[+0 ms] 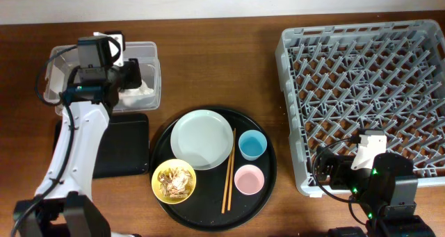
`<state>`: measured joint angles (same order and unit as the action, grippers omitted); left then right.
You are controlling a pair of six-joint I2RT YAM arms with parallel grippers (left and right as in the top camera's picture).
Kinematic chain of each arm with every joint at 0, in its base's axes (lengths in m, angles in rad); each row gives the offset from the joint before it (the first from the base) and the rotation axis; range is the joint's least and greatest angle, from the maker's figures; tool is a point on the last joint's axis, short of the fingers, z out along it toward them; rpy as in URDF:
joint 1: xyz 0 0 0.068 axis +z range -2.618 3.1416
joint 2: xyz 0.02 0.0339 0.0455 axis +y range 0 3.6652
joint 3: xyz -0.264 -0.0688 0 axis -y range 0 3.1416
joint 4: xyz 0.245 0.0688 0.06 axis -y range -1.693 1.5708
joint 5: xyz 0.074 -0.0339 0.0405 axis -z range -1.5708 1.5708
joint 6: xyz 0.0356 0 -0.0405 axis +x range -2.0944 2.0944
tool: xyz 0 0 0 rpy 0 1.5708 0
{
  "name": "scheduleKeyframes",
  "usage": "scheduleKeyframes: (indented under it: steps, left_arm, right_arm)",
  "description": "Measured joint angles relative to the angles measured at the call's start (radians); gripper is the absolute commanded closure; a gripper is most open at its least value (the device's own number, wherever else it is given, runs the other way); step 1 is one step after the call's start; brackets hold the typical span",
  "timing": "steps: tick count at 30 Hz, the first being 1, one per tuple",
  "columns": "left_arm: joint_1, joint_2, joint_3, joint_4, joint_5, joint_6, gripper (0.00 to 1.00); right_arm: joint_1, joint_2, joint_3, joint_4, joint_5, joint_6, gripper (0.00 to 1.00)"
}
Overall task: Sort waste into correct bins and load items into the dishwasher rack
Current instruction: 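Grasp the yellow bowl rim with the left gripper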
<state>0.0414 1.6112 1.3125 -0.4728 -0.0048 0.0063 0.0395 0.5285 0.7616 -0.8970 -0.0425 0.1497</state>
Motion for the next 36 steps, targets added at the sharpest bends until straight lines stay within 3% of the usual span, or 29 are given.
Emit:
scheduleKeyframes:
  steps: [2,5,10,13,17,23,25,27,31,33,34,36]
  left_arm:
    - [0.003,0.006,0.0,0.002,0.002,0.0,0.43]
    - [0.003,0.001,0.0,-0.066,0.096,0.0,0.43]
    - [-0.093,-0.052,0.005,-0.442,0.242,0.0,0.38]
    - [-0.19,-0.052,0.0,-0.561,0.265,-0.003,0.39]
    - [-0.314,-0.052,-0.034,-0.642,0.271,-0.151,0.44]
    - [-0.502,-0.055,-0.299,-0.573,0.21,-0.35,0.5]
    - [-0.534,-0.058,-0.372,-0.515,0.203,-0.385,0.59]
    - [-0.552,-0.059,-0.428,-0.438,0.202,-0.404,0.67]
    - [-0.554,-0.059,-0.454,-0.367,0.179,-0.415,0.72]
    - [-0.554,-0.059,-0.454,-0.354,0.15,-0.416,0.79]
    - [-0.554,-0.059,-0.454,-0.352,0.14,-0.419,0.88]
    - [-0.554,-0.059,-0.454,-0.353,0.134,-0.418,0.92]
  right_arm:
    - [0.0,0.0,0.0,0.0,0.0,0.0,0.02]
    - [0.0,0.0,0.0,0.0,0.0,0.001,0.02]
    - [0.0,0.0,0.001,0.0,0.0,0.001,0.02]
    - [0.0,0.0,0.001,0.0,0.0,0.0,0.02]
    - [0.0,0.0,0.001,0.0,0.0,0.0,0.02]
    - [0.0,0.0,0.001,0.0,0.0,0.0,0.02]
    - [0.0,0.0,0.001,0.0,0.0,0.0,0.02]
    - [0.0,0.0,0.001,0.001,0.0,0.0,0.02]
    - [0.0,0.0,0.001,0.0,0.0,0.001,0.02]
    - [0.0,0.0,0.001,0.0,0.0,0.0,0.02]
    - [0.0,0.0,0.001,0.0,0.0,0.0,0.02]
    - [0.0,0.0,0.001,-0.001,0.0,0.001,0.02]
